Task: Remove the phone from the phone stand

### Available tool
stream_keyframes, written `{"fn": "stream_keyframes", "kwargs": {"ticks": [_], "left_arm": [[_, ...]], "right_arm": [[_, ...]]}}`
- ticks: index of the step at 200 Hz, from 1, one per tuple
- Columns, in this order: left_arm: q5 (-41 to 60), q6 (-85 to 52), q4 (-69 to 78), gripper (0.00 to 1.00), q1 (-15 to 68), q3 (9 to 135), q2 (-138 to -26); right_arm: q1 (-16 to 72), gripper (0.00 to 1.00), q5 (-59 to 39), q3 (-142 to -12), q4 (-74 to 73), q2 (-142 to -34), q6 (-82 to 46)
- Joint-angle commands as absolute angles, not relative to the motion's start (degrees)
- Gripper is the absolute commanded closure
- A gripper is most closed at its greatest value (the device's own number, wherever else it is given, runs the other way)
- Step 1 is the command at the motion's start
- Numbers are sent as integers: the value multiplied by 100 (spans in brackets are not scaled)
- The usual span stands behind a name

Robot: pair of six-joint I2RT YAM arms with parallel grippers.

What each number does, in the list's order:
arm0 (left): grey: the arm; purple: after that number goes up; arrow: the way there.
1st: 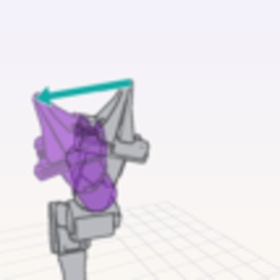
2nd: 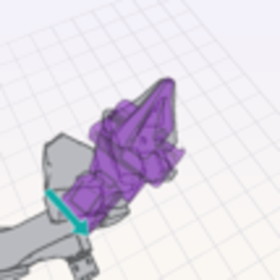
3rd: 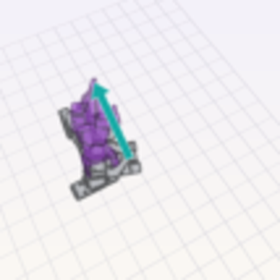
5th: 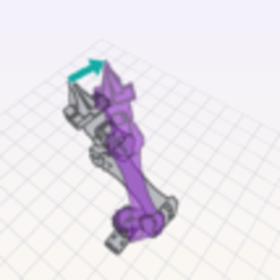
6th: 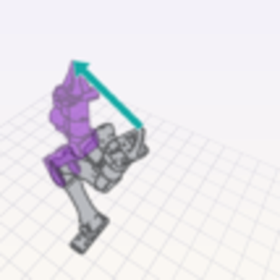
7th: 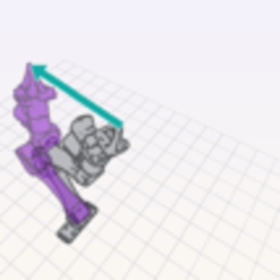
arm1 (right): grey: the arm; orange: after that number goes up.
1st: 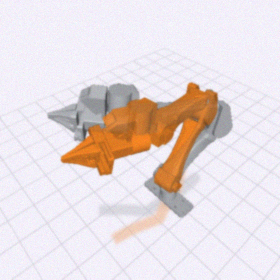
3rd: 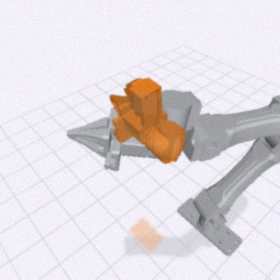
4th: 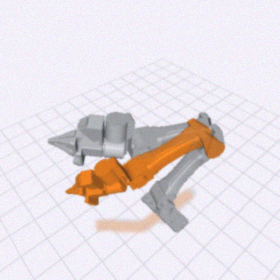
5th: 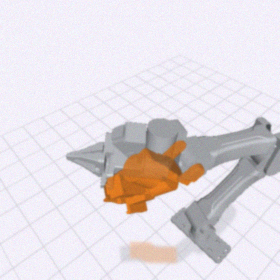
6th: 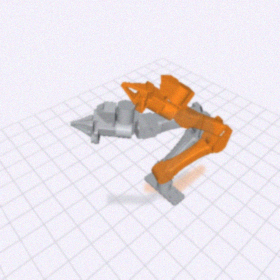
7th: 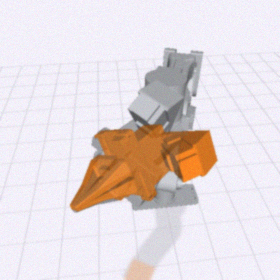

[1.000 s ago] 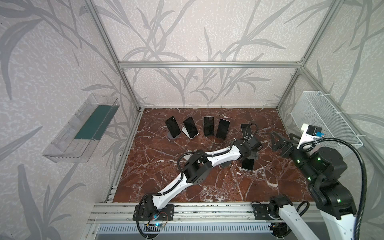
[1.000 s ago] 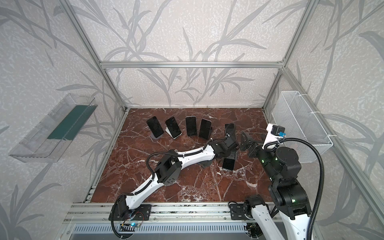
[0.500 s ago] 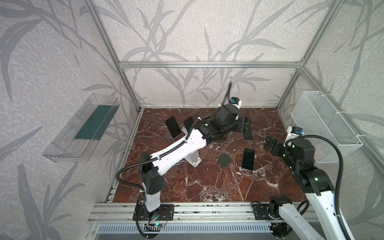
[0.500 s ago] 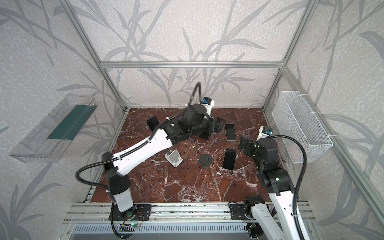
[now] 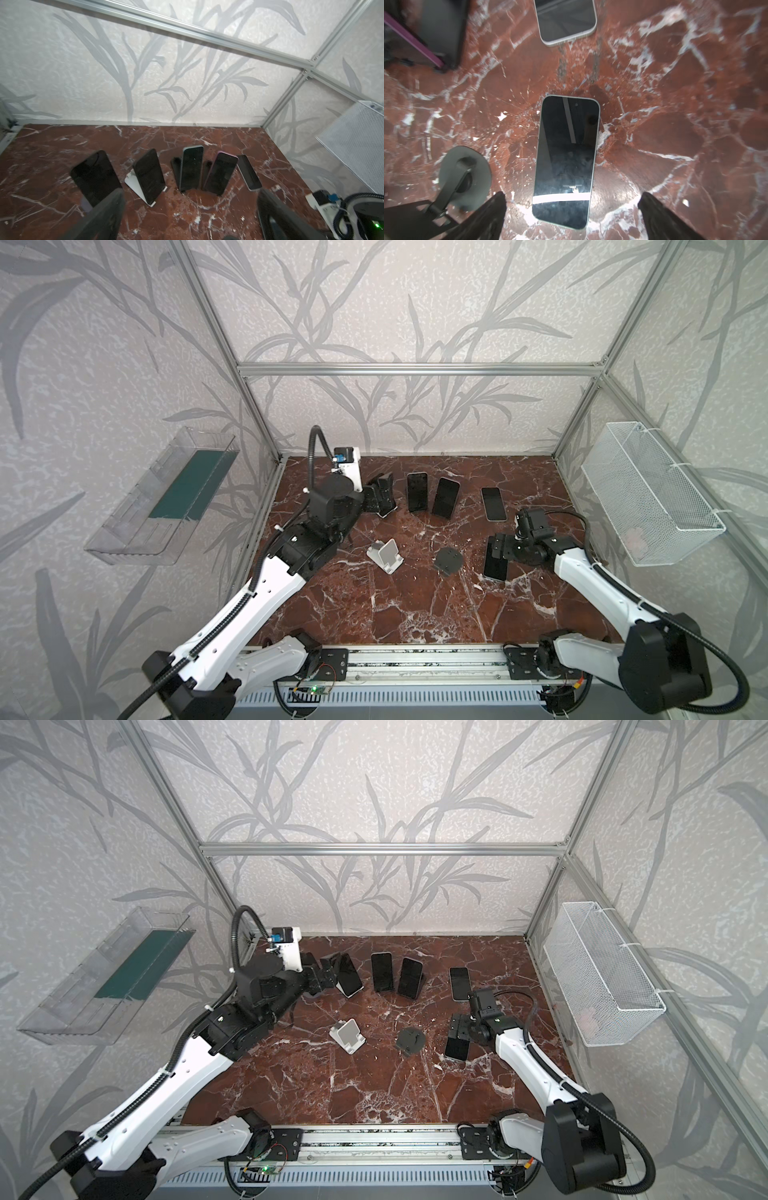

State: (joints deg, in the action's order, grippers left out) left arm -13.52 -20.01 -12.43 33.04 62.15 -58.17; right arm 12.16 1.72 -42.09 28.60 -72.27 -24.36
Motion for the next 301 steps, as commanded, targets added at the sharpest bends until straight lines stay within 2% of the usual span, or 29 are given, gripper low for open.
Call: {"fn": "stream_keyframes", "kwargs": {"ticks": [1,25,66,76,107,126,149,172,197,214,249,301], "left_arm": [[-1487,-1872,-483,1,3181,5583,-5615],[-1319,-1932,-384,1,3108,5201,-5487],[-1064,-2118,-554,1,3081,5145,-5300],[-989,-2159,-569,1,3055,5158,-5308],[-816,-2285,-622,2,3016,5187,-5299],[-791,-2328,-600,2,2975,5181,-5266],[-724,-2382,-583,2,2925,5169,-5238],[-630,-2439,-521,2,2875,5137,-5237],[-489,-2551,-497,2,2770,5133,-5281],[-402,-2627,-459,2,2708,5104,-5326],[-297,-2681,-420,3,2672,5097,-5397],[-180,-2749,-325,4,2628,5043,-5449]], "right_arm": [[1239,1,-220,-4488,2762,-7930,-2330],[1257,1,-345,-4600,2548,-8461,-2303],[1333,0,99,-4800,2548,-8991,-2395],[1349,5,213,-4839,2544,-9078,-2400],[1354,32,388,-5128,2740,-9426,-2206],[1345,37,466,-5255,2884,-9491,-2100],[1345,36,647,-5499,3074,-9508,-1860],[1338,30,733,-5745,3341,-9604,-1763],[1730,13,137,-5682,3146,-9484,-1258],[1898,7,-216,-5695,3090,-9537,-984],[1897,4,-178,-5983,3363,-10098,-923],[1898,4,225,-5884,3397,-10037,-932]]}}
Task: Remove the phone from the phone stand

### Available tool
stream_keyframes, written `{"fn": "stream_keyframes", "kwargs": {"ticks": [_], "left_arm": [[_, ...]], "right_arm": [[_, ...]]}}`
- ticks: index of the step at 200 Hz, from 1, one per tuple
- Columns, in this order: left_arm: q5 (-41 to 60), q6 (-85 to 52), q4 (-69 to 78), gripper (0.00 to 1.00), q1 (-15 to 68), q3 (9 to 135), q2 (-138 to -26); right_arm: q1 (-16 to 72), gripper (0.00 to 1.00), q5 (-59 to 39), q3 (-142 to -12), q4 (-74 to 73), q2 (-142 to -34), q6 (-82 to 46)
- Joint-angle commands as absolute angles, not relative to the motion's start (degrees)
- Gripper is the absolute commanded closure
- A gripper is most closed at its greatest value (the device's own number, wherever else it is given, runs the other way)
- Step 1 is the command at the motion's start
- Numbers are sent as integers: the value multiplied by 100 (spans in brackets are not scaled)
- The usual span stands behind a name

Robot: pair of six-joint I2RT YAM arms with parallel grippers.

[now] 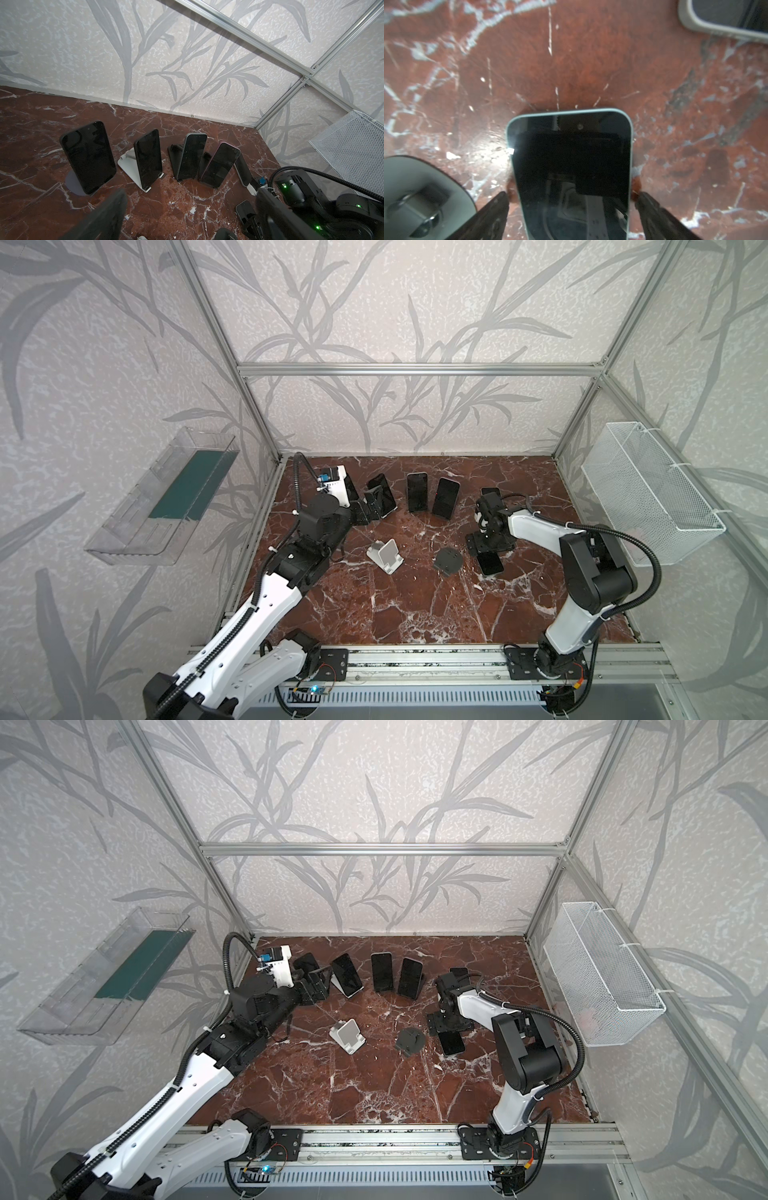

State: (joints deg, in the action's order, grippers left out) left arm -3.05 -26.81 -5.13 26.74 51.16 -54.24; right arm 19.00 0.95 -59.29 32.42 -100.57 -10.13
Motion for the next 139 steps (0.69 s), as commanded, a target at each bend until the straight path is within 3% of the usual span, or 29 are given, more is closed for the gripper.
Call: {"fn": "stream_keyframes", "kwargs": {"ticks": [1,26,57,103,139], "left_arm": [[-178,-2750,-325,4,2628,5040,-5449],[-107,-2760,-313,4,2608,5049,-5485],[-141,-2768,-316,5,2593,5041,-5470],[30,-2858,-121,5,2583,4941,-5442],[239,-2961,-24,5,2581,4930,-5550]], "right_arm": [[1898,4,227,-5886,3399,-10046,-936],[1889,14,213,-6042,3568,-10278,-936],[1739,18,337,-6037,3666,-10168,-1024],[1332,20,571,-6086,3623,-10003,-1038],[848,22,177,-6162,3478,-10137,-956]]}}
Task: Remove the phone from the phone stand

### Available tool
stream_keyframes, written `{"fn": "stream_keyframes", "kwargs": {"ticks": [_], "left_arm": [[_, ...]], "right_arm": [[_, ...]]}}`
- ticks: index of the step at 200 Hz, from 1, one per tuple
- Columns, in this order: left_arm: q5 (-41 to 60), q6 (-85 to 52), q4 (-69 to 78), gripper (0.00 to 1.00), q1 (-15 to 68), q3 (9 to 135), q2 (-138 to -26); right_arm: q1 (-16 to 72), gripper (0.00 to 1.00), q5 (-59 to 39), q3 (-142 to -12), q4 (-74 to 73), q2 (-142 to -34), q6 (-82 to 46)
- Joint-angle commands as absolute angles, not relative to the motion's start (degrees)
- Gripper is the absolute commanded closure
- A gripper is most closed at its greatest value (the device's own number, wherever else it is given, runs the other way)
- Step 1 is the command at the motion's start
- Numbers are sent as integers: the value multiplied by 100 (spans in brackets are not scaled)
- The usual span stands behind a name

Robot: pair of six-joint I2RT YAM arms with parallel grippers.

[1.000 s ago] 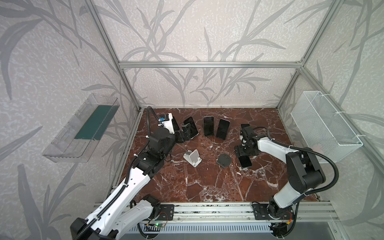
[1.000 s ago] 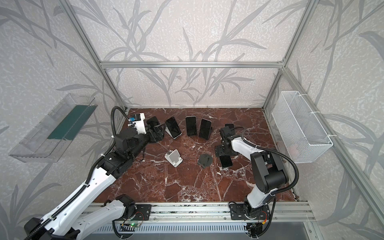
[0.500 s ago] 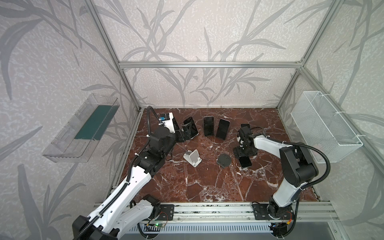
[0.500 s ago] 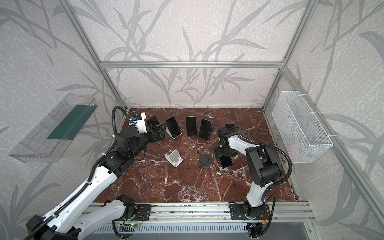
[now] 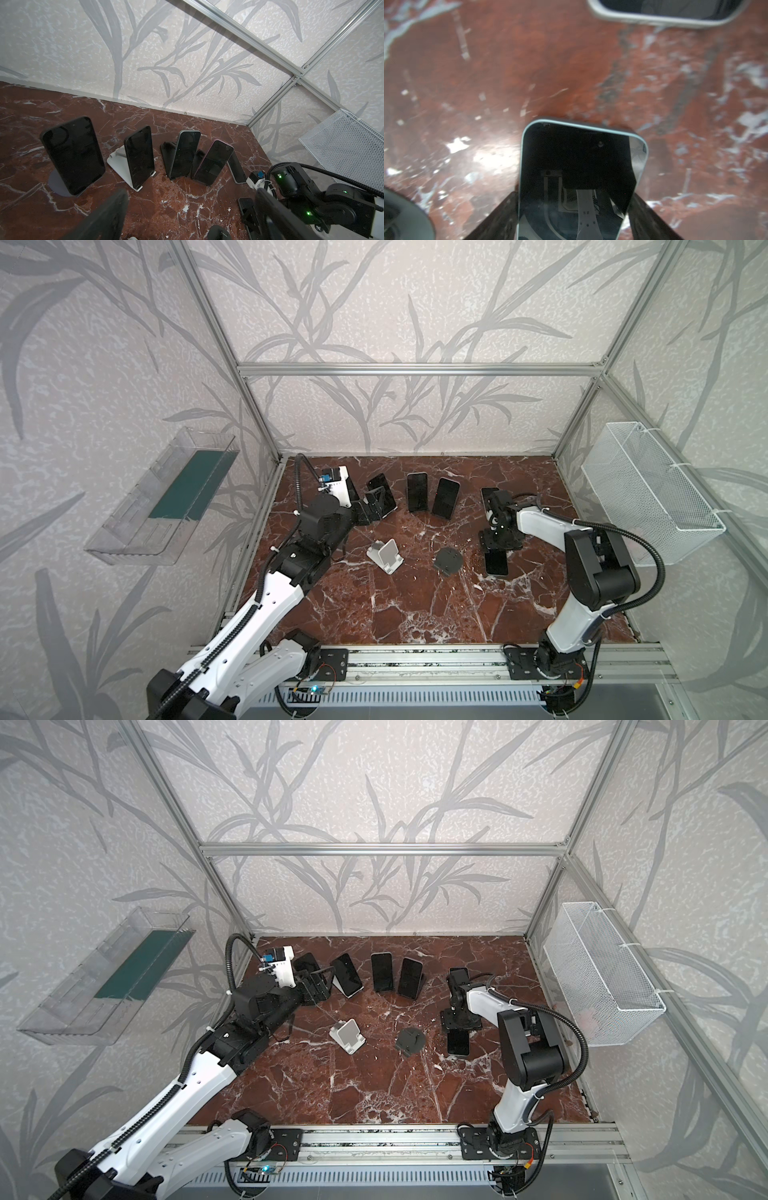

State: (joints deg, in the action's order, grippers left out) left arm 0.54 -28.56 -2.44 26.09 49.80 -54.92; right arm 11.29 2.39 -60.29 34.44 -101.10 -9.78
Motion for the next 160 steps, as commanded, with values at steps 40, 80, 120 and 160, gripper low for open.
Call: {"fn": "stream_keyframes", "kwargs": {"ticks": [40,80,120,160], "left_arm": [[272,-2973,9,5,2568,4911,-5547],[308,-2969,62,5,2565,4881,-5555],[304,-2949,67,5,2543,4894,-5571],[-184,-2964,-492,6,2538,5100,-5738]], "right_arm": [[721,23,19,-6343,3366,-10297,-896],[729,23,9,-6499,3356,-10399,-728],[729,14,-75,-6521,3519,-10206,-978],[993,8,164,-6209,3440,-8848,-1390]]}}
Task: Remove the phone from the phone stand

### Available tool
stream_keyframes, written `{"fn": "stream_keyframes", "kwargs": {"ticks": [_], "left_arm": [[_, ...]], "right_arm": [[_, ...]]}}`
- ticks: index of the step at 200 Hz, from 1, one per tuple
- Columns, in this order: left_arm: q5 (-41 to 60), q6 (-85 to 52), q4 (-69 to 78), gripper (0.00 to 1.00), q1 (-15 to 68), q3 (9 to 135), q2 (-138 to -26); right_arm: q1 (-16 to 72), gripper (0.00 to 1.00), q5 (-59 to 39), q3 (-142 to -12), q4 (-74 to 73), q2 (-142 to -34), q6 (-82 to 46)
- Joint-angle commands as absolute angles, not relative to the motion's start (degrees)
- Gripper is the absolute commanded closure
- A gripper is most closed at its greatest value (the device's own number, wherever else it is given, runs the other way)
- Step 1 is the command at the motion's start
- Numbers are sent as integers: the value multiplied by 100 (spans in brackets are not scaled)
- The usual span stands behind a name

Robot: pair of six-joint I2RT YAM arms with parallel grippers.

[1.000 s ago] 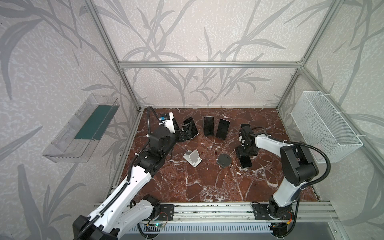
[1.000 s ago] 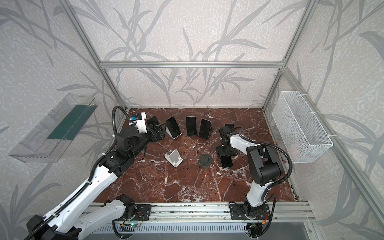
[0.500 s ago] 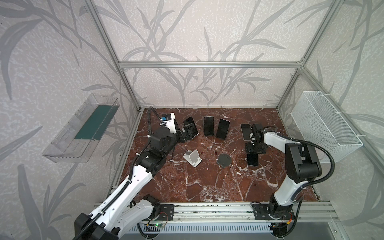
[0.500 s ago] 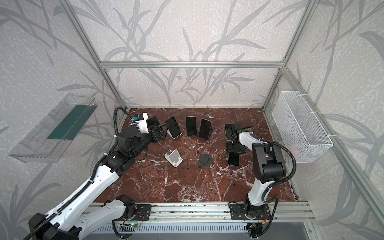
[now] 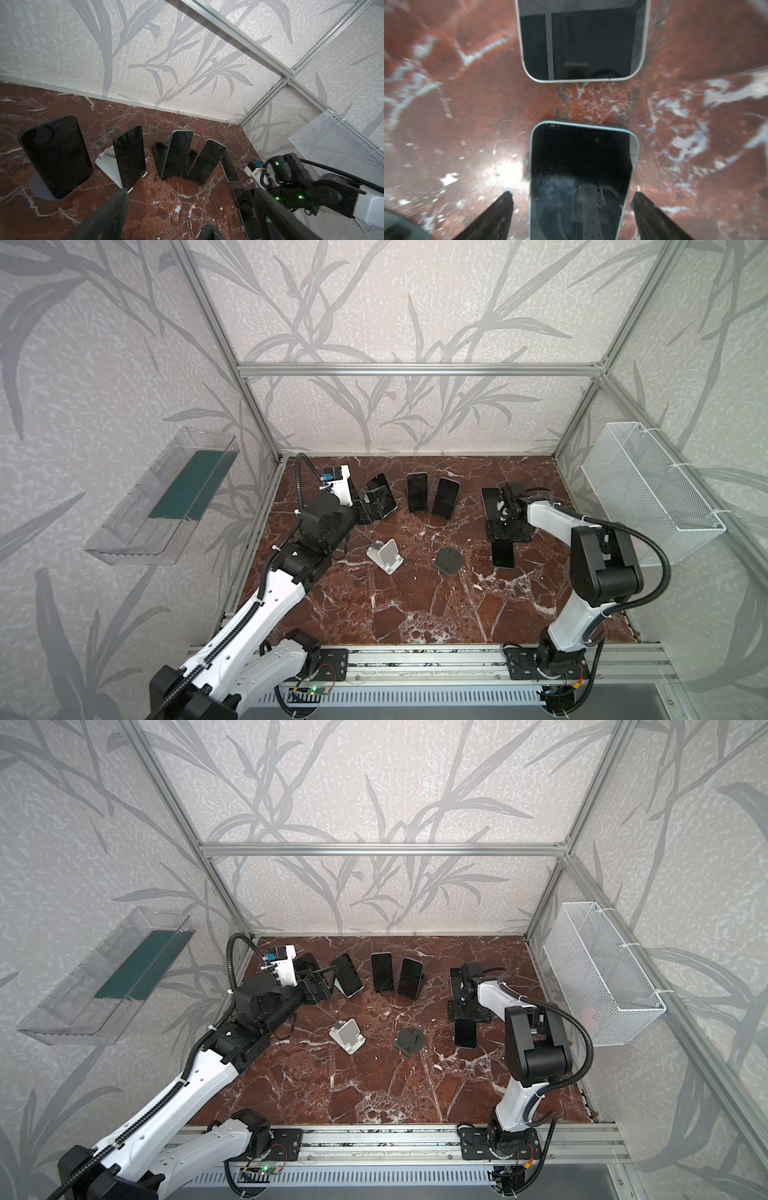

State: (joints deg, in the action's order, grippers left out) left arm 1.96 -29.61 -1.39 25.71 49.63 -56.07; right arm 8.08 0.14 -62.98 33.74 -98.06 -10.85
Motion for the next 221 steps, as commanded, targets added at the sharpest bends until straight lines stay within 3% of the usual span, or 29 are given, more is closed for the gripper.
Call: {"fn": "stream_keyframes", "kwargs": {"ticks": [1,26,57,86,96,119,159,221], "left_arm": [[-219,-2958,-514,7,2539,5112,-5747],[-998,-3104,-1230,8,2529,5375,-6022],[-1730,-3550,-1846,8,2558,5586,-6266],[-2120,-3632,-1659,8,2718,5336,-6056],[-2123,-3463,-1474,7,2708,5252,-5966],[-2104,-3100,-1248,6,2649,5256,-5929],[-1949,-2897,-851,5,2439,4984,-5708],[-1732,-2911,-753,5,2417,4905,-5678]], "right_arm": [[998,8,170,-6207,3438,-8814,-1407],[1434,9,264,-5831,3317,-7936,-1968],[2551,8,1258,-4997,2771,-6933,-2585],[2963,7,-154,-4629,1916,-6373,-2250],[3372,6,-139,-4738,1854,-6384,-2057],[4351,3,344,-5025,1635,-6678,-1588],[5521,0,139,-5571,251,-8136,-1354],[5730,1,214,-6551,-380,-10159,-1296]]}}
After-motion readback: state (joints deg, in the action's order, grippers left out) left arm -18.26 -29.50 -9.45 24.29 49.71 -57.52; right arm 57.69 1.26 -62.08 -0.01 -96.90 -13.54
